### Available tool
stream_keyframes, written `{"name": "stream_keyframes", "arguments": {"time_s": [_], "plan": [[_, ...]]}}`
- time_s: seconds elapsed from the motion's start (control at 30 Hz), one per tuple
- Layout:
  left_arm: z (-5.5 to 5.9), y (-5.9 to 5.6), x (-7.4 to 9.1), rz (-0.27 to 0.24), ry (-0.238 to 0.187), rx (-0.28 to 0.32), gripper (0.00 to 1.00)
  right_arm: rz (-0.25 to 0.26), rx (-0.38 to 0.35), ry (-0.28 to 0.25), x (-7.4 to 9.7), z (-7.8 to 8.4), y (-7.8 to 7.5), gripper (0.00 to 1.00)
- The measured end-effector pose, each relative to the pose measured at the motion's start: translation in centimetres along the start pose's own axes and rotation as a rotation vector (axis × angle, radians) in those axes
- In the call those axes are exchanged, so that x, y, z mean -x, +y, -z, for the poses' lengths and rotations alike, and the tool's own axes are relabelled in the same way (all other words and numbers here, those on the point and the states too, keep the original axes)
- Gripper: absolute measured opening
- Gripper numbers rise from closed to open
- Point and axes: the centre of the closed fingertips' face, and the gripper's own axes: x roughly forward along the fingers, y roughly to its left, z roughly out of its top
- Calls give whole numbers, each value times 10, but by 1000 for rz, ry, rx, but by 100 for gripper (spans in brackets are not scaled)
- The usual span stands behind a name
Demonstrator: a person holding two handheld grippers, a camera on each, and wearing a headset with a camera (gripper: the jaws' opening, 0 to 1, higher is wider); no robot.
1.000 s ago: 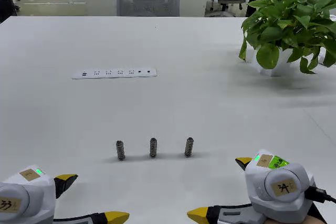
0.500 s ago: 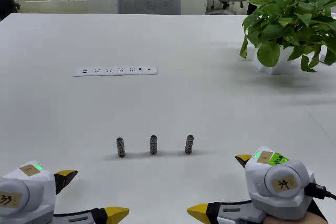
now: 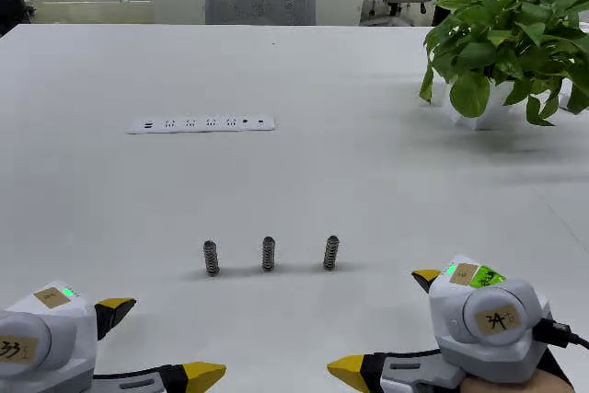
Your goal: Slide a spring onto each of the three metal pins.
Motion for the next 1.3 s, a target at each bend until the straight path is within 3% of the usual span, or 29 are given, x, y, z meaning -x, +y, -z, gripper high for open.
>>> {"name": "stream_keyframes", "arguments": {"time_s": [1.3], "plan": [[-1,-2,1,3,-2,-3,94,-4,5,6,0,1,2,99]]}}
